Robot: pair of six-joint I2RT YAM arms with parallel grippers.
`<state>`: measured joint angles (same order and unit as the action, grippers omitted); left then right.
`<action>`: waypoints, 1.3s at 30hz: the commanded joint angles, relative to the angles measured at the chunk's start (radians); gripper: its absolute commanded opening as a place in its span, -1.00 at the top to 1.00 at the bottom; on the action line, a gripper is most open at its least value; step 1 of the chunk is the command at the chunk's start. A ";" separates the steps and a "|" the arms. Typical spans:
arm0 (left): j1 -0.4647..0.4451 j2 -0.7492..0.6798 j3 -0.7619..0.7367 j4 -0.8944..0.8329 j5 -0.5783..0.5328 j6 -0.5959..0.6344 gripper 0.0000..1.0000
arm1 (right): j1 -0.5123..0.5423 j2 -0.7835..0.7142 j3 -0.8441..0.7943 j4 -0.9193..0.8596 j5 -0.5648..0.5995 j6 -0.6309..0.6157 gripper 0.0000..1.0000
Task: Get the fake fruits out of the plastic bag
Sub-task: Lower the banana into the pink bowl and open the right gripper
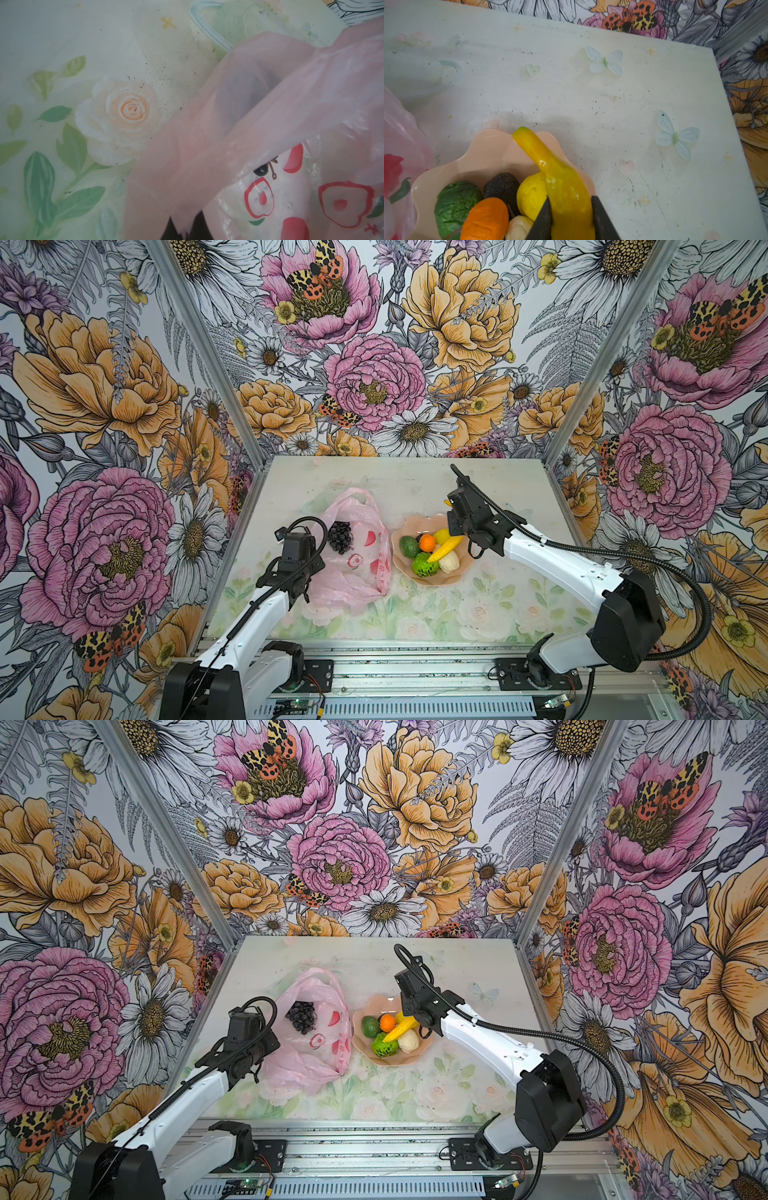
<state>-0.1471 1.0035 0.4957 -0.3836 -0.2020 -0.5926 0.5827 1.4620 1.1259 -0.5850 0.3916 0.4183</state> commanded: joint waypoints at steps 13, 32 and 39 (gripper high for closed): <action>0.006 -0.013 -0.008 0.042 0.021 0.023 0.93 | -0.027 0.019 -0.129 -0.016 -0.068 0.113 0.51; 0.004 -0.006 -0.007 0.045 0.025 0.023 0.93 | -0.035 0.067 -0.143 -0.015 -0.073 0.146 0.40; 0.004 -0.013 -0.009 0.046 0.024 0.023 0.94 | -0.033 0.079 -0.137 -0.015 -0.066 0.146 0.24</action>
<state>-0.1471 1.0027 0.4957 -0.3614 -0.1936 -0.5911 0.5549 1.5303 0.9852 -0.6022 0.3168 0.5571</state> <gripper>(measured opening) 0.050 0.368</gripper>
